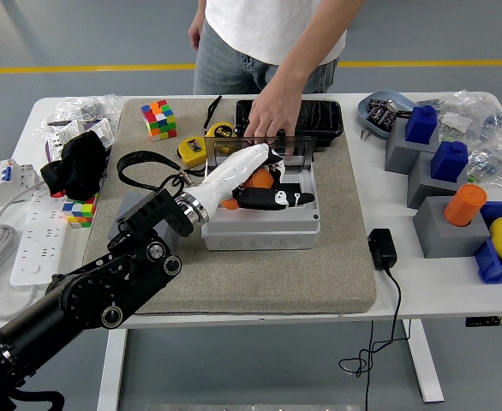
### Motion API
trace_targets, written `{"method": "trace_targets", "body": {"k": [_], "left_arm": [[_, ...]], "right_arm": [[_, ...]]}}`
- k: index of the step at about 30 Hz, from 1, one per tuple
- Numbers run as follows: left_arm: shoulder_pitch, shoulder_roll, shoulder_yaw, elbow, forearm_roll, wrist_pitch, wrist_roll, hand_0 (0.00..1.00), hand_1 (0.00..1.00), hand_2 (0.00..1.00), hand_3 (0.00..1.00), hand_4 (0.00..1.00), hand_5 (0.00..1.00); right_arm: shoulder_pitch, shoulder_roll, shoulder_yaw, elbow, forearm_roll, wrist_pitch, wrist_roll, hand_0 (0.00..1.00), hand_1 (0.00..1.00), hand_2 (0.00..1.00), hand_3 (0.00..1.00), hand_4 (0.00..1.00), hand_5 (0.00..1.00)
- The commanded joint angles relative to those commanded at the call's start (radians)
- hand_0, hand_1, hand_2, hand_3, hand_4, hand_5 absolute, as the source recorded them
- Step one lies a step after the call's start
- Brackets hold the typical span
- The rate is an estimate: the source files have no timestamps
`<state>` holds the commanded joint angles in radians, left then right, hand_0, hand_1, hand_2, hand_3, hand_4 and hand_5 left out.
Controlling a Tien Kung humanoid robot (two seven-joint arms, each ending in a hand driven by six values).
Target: Fetch the battery,place it into the box,close the lid of the box
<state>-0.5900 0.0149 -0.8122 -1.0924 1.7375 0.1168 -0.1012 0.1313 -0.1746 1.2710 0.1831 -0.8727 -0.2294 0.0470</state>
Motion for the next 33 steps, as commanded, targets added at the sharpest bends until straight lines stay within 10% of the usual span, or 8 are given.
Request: {"method": "trace_targets", "body": {"k": [33], "left_arm": [[-0.045, -0.015, -0.013, 0.122, 0.008, 0.004, -0.11, 0.008, 0.002, 0.047, 0.025, 0.998, 0.715]], "right_arm": [[0.007, -0.001, -0.011, -0.001, 0.007, 0.002, -0.002, 0.836, 0.817, 0.78, 0.809, 0.998, 0.998]]}}
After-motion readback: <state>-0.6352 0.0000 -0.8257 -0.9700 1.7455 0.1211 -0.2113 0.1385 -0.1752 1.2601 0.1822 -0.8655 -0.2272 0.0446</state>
